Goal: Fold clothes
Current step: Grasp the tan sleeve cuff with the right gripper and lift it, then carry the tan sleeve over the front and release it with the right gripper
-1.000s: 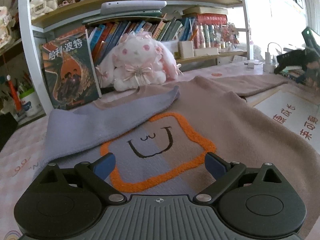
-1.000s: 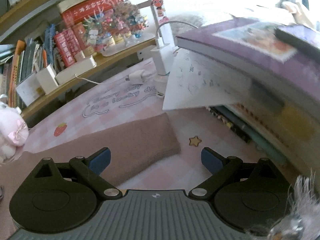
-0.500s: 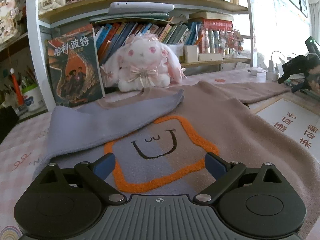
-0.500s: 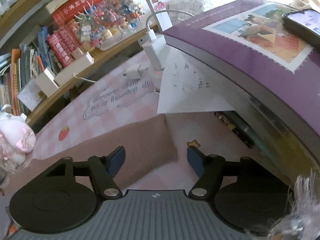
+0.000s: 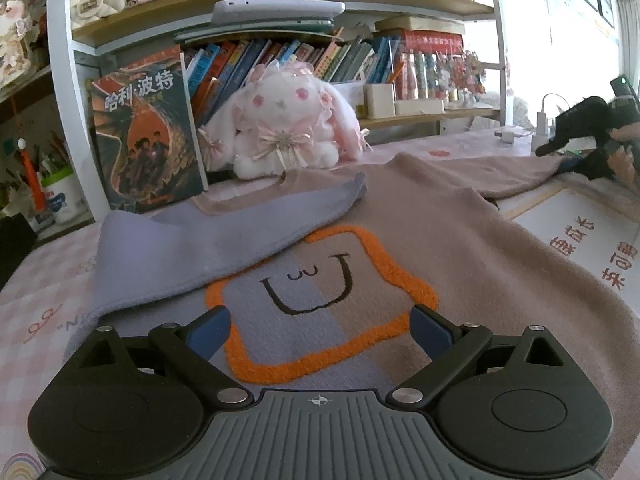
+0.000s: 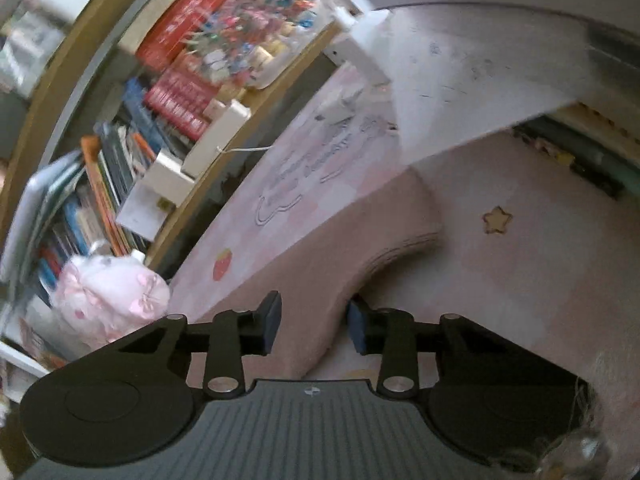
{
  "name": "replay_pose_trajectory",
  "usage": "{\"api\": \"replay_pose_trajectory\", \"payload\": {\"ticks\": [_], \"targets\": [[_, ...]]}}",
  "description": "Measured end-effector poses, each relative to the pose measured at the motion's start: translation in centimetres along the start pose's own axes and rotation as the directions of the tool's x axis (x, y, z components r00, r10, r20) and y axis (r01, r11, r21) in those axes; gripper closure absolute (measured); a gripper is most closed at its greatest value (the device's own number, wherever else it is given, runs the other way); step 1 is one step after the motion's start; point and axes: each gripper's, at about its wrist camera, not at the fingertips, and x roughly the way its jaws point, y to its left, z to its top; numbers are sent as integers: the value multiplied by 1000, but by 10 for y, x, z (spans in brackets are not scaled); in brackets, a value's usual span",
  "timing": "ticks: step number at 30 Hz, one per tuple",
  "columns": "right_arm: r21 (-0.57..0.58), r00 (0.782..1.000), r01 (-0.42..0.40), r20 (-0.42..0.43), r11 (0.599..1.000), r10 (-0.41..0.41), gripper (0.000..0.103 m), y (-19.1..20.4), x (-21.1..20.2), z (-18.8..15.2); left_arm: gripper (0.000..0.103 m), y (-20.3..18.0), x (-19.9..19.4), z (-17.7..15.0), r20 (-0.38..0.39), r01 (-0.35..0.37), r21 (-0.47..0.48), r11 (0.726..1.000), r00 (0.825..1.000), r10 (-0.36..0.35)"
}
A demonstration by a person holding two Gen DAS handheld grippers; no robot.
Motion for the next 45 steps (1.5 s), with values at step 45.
{"api": "replay_pose_trajectory", "payload": {"ticks": [45], "targets": [[-505, 865, -488, -391, 712, 315, 98, 350, 74, -195, 5, -13, 0, -1, -1, -47, 91, 995, 999, 47]]}}
